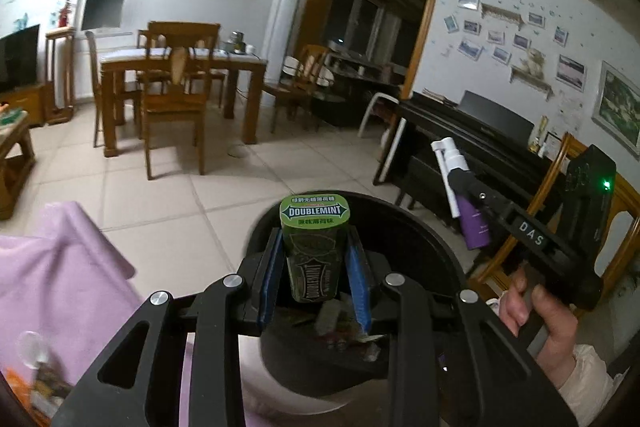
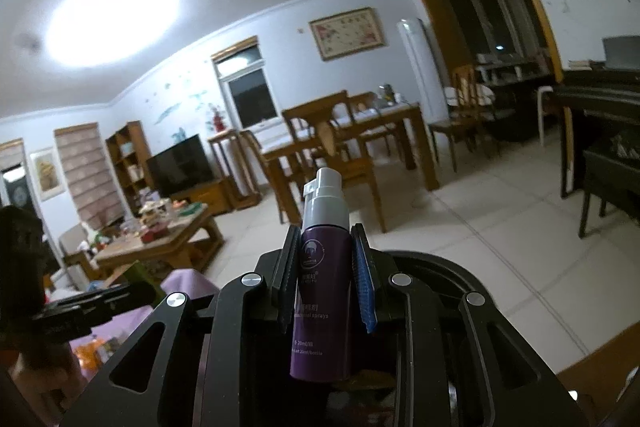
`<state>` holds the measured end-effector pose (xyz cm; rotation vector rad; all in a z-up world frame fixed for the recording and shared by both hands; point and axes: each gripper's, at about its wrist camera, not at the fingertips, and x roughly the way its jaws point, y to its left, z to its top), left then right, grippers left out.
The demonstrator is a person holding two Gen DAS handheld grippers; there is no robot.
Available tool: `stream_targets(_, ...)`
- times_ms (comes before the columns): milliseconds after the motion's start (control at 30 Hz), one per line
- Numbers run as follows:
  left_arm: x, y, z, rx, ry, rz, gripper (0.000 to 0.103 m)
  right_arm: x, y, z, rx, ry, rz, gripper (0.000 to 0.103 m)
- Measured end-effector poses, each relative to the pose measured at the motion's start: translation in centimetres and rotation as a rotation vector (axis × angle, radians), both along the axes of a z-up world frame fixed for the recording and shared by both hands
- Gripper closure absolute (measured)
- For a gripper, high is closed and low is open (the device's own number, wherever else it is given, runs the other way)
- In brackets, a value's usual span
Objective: Collect trash
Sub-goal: 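Carry the green can and purple bottle over the black bin, then open both tools over the bin to drop the can and bottle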
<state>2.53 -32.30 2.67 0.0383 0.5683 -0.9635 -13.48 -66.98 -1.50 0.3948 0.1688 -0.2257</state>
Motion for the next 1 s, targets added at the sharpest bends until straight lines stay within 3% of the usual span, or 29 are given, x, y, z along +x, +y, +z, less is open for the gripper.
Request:
stream_targets(333,-0.3,-3.5,-2.1,0.057,0.035,-0.018,0.072,0.9,-0.5,-3.4,0.020,0.036,-0.006,0.077)
stream_targets(600,-1.0,-5.3,-2.6,0.091,0.027,-0.021,0.072,2.7,2.4,-4.0,0.017,0.070,0.001,0.077)
stream_targets(1000,-2.4,-7.1,-2.1,0.116,-0.025,-0.060,0.070,4.0,2.7,-4.0,0.014,0.094,0.010,0.077)
